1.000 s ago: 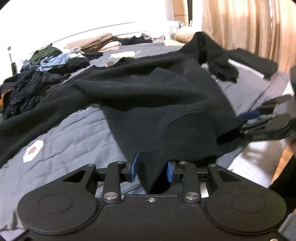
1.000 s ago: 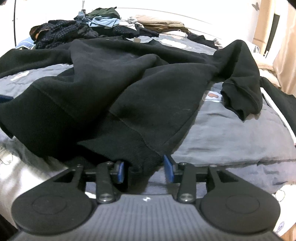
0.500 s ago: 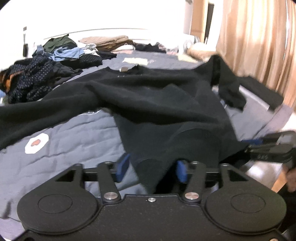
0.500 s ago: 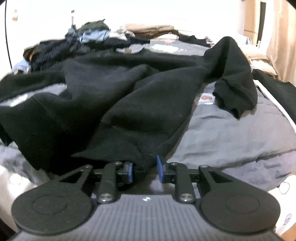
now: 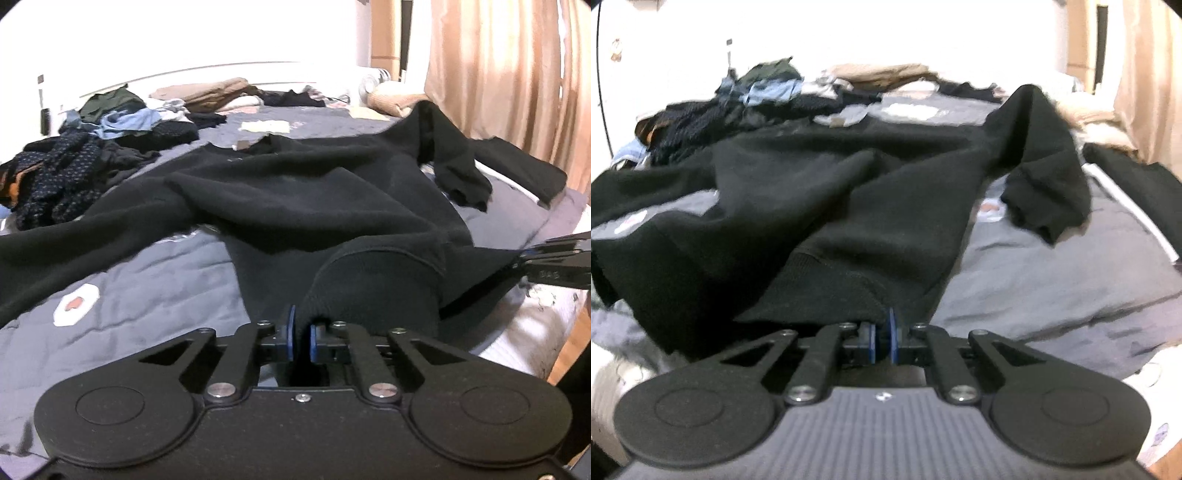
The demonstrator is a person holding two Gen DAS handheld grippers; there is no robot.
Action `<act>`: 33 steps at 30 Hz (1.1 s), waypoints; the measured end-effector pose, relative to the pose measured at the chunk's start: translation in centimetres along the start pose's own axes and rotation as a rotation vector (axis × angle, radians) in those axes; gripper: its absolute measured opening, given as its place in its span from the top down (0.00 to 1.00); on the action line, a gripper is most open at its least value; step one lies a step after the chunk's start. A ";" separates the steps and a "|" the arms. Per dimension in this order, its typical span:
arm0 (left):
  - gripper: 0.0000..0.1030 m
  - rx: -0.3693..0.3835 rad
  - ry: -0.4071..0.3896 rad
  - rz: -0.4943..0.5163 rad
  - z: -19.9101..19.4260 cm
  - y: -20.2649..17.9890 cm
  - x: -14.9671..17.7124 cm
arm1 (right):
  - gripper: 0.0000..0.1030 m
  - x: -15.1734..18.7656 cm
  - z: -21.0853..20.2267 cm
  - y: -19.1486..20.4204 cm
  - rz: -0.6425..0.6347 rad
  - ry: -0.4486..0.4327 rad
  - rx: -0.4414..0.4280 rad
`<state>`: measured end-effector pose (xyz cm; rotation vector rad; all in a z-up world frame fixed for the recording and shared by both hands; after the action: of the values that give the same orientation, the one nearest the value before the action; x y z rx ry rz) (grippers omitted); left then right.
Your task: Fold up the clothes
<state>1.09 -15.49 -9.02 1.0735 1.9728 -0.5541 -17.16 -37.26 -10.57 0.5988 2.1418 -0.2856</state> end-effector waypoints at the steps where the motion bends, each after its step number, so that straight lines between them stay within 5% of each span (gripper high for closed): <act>1: 0.94 -0.007 -0.007 -0.007 -0.3 0.3 -0.3 | 0.93 -0.2 -0.3 -0.3 0.015 -0.014 0.011; 8: 0.94 -0.055 -0.042 -0.094 -3.9 4.4 -3.1 | 0.94 -2.7 -3.6 -5.0 0.200 -0.124 0.037; 16: 0.95 -0.028 0.038 0.011 -9.2 5.4 -4.7 | 0.94 -5.7 -9.2 -10.9 0.333 -0.239 0.037; 26: 0.95 0.036 0.302 0.121 -8.0 0.2 1.3 | 0.93 -3.0 -9.2 -10.0 0.132 -0.012 0.049; 31: 0.92 0.083 0.338 0.023 -8.4 1.7 1.6 | 0.84 -2.7 -8.0 -10.3 0.087 0.094 0.066; 33: 0.92 0.108 0.303 -0.012 -9.4 2.6 0.9 | 0.70 -2.6 -8.4 -10.5 0.089 0.106 0.067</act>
<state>-1.19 -7.19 -4.29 1.2747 2.2322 -0.5334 -27.05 -43.69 -3.63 0.7611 2.2066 -0.2830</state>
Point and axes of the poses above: each gripper's, at about its wrist camera, not at the fingertips, and z roughly the way its jaws point, y to its left, x to its underside, the point moved 4 cm from there along z, roughly the way its jaws point, and after that the axes turned 1 degree about -z, right-handed, at the moved point
